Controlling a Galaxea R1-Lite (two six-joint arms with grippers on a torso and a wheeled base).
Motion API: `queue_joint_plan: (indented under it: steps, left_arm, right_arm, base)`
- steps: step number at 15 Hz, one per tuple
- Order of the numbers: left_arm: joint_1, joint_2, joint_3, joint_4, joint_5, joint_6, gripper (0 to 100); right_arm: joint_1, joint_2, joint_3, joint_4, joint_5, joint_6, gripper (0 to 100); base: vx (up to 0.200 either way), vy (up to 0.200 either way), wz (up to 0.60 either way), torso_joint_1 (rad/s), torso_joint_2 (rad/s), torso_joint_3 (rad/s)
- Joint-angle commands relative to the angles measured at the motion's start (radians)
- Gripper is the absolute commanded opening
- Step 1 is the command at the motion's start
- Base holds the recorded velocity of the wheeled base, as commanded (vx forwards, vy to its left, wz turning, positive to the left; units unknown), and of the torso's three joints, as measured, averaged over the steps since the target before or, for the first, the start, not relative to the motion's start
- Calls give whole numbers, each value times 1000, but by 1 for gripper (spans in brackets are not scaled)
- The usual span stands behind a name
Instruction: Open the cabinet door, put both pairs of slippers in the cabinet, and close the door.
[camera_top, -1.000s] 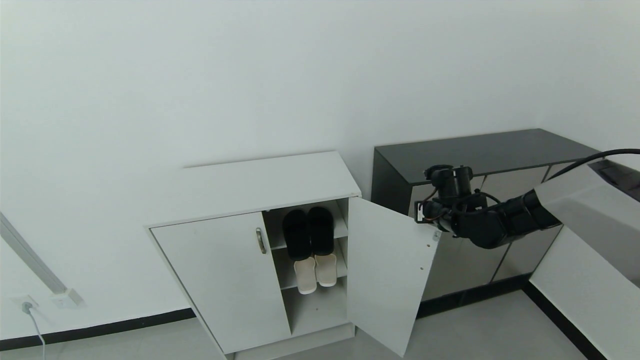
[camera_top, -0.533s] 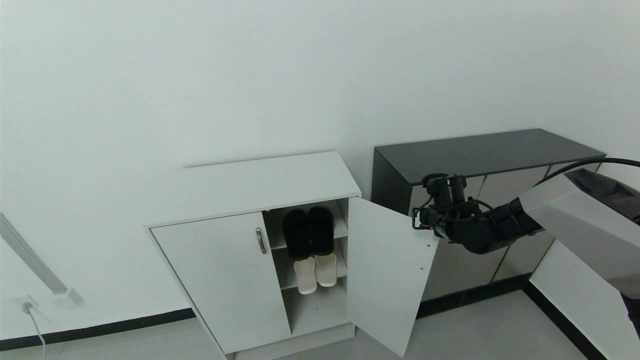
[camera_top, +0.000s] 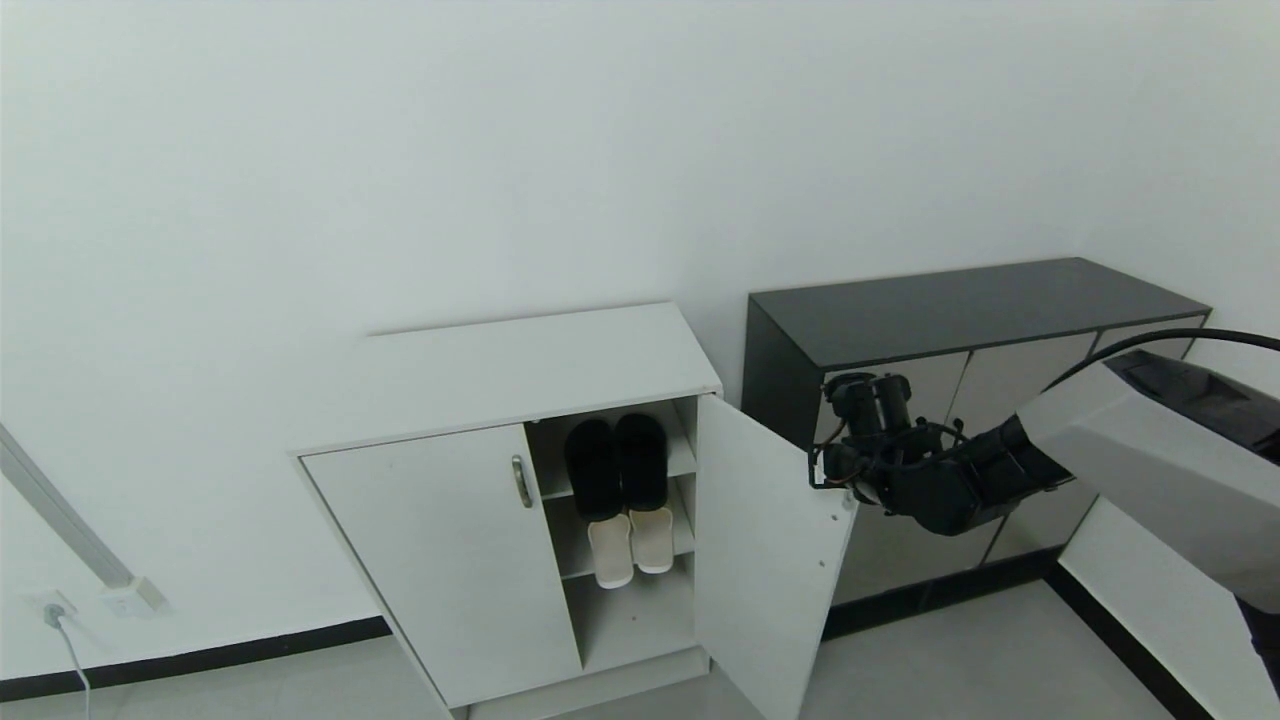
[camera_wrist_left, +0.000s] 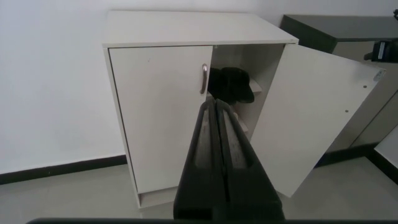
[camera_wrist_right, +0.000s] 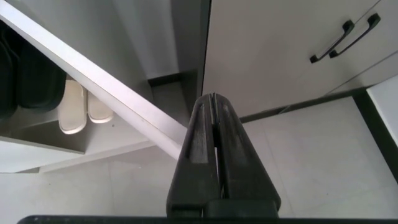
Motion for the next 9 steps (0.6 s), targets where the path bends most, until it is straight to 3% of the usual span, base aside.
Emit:
queue_joint_plan:
  steps: [1, 4, 9]
  left_arm:
    - [0, 0, 0, 0, 1, -1, 0]
    - [0, 0, 0, 0, 1, -1, 0]
    - [0, 0, 0, 0, 1, -1, 0]
  right_arm:
    - [67, -63, 83, -42, -14, 0, 0]
    - [146, -137, 177, -116, -29, -11, 0]
    - [166, -200, 226, -119, -23, -49, 0]
  base:
    - [0, 0, 0, 0, 0, 0]
    - [0, 0, 0, 0, 0, 0]
    - [0, 0, 0, 0, 0, 0]
